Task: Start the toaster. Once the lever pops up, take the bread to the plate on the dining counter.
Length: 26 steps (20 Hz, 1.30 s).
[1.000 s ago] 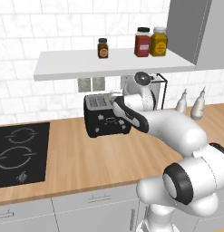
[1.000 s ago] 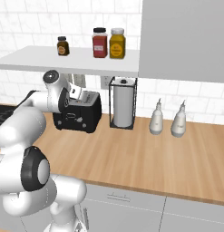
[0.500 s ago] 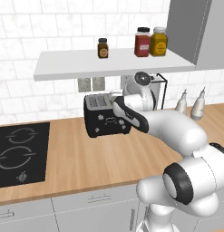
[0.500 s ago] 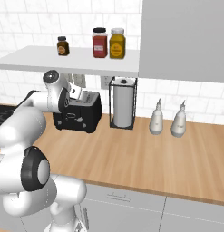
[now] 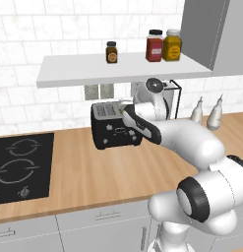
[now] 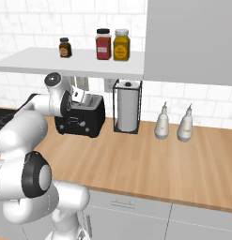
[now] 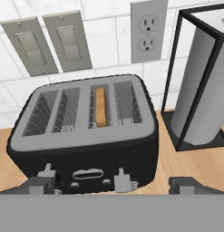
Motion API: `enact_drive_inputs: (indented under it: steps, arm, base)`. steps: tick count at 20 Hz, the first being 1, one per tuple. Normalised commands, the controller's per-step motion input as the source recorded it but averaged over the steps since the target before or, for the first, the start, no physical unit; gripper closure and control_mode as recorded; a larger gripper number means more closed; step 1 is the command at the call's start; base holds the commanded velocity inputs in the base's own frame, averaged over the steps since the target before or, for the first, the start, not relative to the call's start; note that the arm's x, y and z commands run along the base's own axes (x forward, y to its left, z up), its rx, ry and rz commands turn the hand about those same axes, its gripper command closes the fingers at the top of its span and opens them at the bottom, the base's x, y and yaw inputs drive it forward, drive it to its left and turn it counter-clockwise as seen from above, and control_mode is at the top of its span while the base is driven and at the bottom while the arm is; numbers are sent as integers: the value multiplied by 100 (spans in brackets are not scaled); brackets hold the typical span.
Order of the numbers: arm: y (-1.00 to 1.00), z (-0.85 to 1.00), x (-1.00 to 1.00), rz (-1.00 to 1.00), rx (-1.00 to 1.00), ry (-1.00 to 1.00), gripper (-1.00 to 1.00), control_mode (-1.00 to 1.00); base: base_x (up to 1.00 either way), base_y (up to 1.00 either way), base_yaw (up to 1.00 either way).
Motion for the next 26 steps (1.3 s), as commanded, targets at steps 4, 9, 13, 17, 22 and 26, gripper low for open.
enact_drive_inputs:
  steps: [4,9,13,17,22,26]
  arm:
    - [0,0,0,0,0,0,-100,-100]
    - [0,0,0,0,0,0,-100,-100]
    - [0,0,0,0,0,0,-100,-100]
    - [0,0,0,0,0,0,-100,-100]
    - [0,0,0,0,0,0,-100,-100]
    - [0,0,0,0,0,0,-100,-100]
  base:
    - [0,0,0]
    - [0,0,0]
    - [0,0,0]
    - [0,0,0]
    - [0,0,0]
    - [0,0,0]
